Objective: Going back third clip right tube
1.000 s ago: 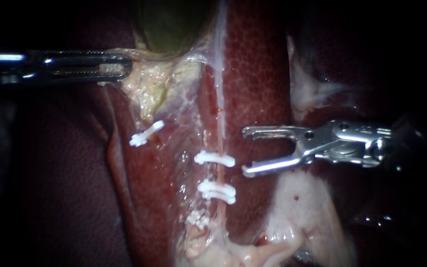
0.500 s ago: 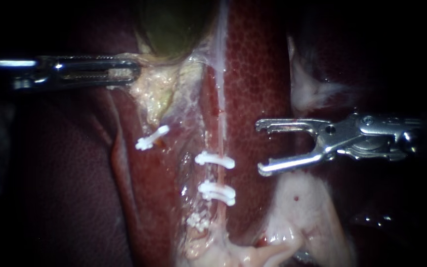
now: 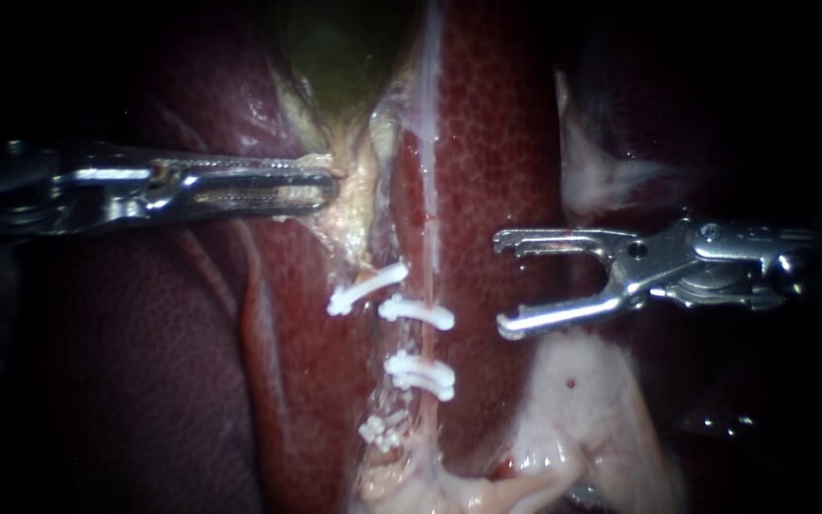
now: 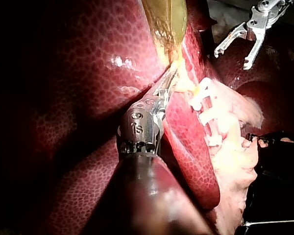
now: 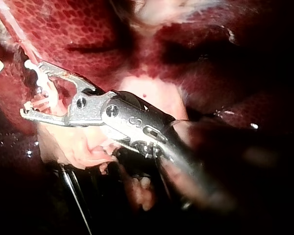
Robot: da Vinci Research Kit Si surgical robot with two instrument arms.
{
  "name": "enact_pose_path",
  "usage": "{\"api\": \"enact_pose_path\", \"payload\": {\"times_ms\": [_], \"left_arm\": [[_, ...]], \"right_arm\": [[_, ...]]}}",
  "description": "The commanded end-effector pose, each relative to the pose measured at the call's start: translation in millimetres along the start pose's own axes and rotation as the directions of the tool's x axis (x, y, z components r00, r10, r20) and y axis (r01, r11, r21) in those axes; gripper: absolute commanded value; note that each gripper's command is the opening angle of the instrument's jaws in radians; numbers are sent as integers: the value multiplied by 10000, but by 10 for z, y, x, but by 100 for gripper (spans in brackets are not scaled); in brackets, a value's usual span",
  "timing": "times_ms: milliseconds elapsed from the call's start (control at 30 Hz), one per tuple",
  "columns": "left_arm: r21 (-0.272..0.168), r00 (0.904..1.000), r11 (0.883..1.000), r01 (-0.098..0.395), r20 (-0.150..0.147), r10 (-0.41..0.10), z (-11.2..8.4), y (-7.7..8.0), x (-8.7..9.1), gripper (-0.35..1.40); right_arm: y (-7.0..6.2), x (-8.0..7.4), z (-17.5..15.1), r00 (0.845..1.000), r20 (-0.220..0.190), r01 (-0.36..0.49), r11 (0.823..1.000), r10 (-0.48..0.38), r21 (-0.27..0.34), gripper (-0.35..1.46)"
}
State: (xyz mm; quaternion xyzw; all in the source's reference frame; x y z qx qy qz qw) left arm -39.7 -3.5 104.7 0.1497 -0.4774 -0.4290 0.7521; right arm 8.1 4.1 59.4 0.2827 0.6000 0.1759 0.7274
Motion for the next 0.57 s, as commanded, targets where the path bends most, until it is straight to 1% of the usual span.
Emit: {"api": "enact_pose_path", "payload": {"times_ms": [33,567], "left_arm": [[-12,10000,10000,12,1,-12,0,0,0,-11],[-10,10000,10000,11,1,-11,1,0,0,-11]], "right_arm": [[0,0,0,10000,1,1,10000,-1,0,60],[-2,1,1,9999,8,123,9999,-123,16,60]]}}
